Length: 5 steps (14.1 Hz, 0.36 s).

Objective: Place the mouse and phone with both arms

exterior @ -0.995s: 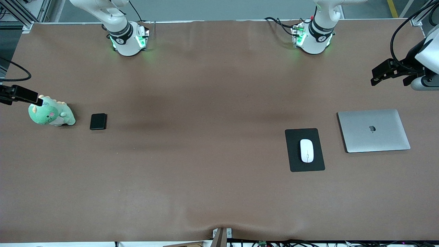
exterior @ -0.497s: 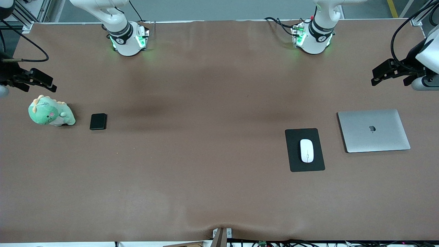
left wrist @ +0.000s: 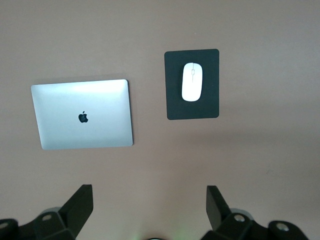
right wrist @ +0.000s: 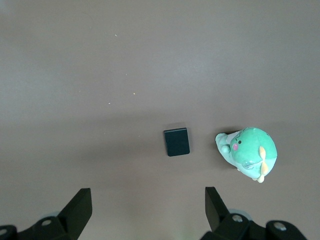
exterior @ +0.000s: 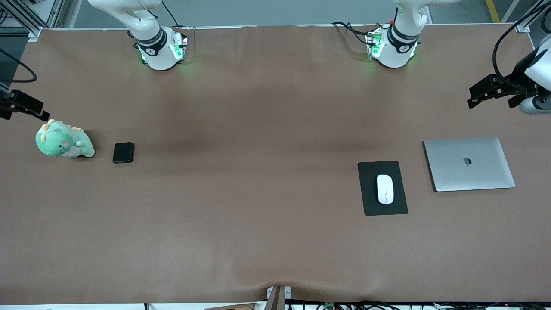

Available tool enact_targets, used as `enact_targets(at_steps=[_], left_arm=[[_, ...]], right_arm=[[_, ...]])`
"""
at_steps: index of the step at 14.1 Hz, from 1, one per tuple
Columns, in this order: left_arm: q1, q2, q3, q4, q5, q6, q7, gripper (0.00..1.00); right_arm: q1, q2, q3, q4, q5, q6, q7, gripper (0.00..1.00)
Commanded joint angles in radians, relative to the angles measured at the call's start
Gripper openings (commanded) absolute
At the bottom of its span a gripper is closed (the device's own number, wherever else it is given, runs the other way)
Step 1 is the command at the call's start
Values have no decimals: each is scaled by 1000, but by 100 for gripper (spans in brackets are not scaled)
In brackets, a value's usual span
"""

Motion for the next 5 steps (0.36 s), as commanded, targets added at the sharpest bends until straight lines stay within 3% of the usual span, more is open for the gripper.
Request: enact_targets(at_steps=[1, 5], left_arm=[[4, 3, -1, 12, -7, 0, -4, 100], [3, 8, -1, 14, -4, 2, -9, 100]], right_arm=[[-19, 25, 18, 50, -4, -36, -4, 100], [-15, 23, 18, 50, -11, -50, -4, 100]])
